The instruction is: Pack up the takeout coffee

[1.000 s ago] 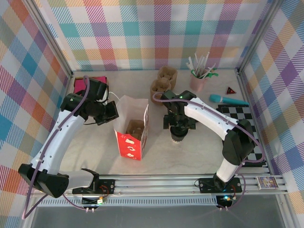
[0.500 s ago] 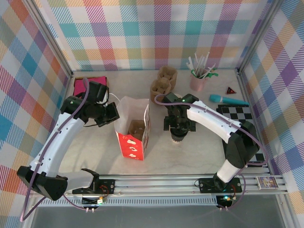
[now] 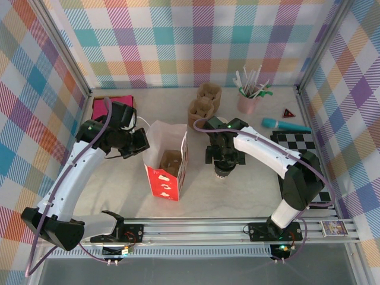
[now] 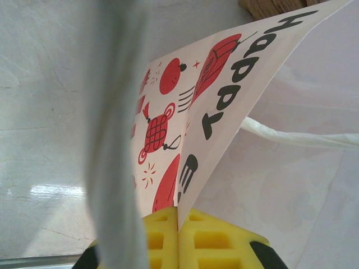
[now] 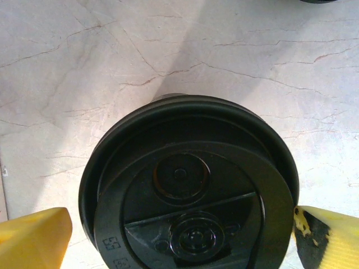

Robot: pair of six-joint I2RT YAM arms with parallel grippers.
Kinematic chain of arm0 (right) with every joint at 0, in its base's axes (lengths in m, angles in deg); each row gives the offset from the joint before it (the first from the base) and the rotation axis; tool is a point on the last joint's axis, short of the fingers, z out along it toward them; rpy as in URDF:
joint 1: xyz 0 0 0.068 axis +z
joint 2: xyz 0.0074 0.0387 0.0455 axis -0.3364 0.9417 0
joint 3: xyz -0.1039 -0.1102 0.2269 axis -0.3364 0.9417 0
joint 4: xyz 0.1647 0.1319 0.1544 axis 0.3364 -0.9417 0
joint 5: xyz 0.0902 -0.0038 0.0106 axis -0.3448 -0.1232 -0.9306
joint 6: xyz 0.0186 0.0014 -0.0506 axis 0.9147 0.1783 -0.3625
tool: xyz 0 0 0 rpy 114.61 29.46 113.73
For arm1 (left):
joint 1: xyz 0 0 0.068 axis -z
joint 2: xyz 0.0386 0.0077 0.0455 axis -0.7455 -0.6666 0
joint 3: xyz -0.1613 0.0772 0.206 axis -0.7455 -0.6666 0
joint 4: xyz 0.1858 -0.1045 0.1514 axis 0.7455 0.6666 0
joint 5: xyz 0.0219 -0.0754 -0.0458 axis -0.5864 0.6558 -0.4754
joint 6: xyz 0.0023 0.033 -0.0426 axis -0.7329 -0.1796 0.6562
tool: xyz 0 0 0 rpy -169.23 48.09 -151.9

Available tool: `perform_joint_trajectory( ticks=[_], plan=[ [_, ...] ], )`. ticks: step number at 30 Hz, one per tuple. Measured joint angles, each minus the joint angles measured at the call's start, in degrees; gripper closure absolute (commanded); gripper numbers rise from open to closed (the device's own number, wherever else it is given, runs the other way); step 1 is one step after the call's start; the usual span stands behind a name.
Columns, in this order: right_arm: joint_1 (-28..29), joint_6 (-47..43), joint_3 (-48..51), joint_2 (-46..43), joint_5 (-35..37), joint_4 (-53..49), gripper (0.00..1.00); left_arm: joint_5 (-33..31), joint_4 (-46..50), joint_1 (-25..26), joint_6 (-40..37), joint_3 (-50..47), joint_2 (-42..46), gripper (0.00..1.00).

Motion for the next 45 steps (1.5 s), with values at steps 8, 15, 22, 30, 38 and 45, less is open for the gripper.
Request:
perform_joint_trajectory(
  ticks=[8, 15, 22, 30, 38, 45],
  plan=[
    [0.0, -1.3, -0.3, 0.0, 0.5, 0.0, 0.00, -0.2, 0.0, 0.0, 0.0, -0.1, 0.0, 0.94],
    [0.0, -2.1, -0.5, 0.0, 1.0, 0.0, 0.01, -0.2, 0.0, 0.0, 0.0, -0.4, 0.0, 0.94],
    [0.0, -2.6, -0.5, 0.5, 0.5, 0.1, 0.00, -0.2, 0.0, 0.0, 0.0, -0.4, 0.0, 0.94],
    [0.1, -2.6, 1.3, 0.8, -0.3, 0.9, 0.01, -0.6, 0.0, 0.0, 0.0, -0.4, 0.0, 0.94],
    [0.4, -2.5, 1.8, 1.7, -1.2, 2.1, 0.01, -0.6, 0.0, 0.0, 0.0, -0.4, 0.0, 0.94],
    [0.4, -2.5, 2.6, 2.3, -1.6, 3.1, 0.00, -0.6, 0.0, 0.0, 0.0, -0.5, 0.0, 0.95]
  ],
)
